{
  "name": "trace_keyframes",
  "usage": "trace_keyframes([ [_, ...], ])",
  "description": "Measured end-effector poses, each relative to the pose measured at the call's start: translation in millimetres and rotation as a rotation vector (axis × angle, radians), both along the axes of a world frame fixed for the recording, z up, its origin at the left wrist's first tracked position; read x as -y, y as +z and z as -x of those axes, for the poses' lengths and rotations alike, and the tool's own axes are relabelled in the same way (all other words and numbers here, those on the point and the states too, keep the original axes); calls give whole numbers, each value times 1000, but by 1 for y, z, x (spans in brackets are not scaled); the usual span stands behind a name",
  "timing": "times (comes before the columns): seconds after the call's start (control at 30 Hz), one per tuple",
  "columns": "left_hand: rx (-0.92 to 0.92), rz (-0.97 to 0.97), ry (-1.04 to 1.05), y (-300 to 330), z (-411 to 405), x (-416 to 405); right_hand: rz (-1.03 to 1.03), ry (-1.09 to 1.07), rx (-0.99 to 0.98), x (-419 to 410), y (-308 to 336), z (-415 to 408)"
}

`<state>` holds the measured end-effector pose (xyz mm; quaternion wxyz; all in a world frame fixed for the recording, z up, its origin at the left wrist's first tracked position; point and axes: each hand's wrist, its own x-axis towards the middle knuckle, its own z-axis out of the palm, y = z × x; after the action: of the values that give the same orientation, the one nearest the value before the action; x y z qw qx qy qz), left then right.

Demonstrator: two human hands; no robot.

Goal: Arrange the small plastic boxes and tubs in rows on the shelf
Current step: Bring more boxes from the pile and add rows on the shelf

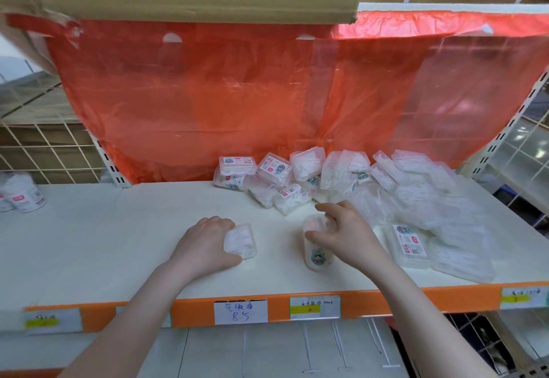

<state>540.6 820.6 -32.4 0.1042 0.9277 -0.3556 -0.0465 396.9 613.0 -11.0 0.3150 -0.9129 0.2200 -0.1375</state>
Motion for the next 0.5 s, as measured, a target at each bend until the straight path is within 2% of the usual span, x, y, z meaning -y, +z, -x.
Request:
trace_keyframes([
  [0.3, 0, -11, 73, -4, 10, -13, 274, 181, -135, 8, 10, 12],
  [0.5, 23, -12, 116, -4, 13, -28, 307, 233, -133, 13, 15, 3],
])
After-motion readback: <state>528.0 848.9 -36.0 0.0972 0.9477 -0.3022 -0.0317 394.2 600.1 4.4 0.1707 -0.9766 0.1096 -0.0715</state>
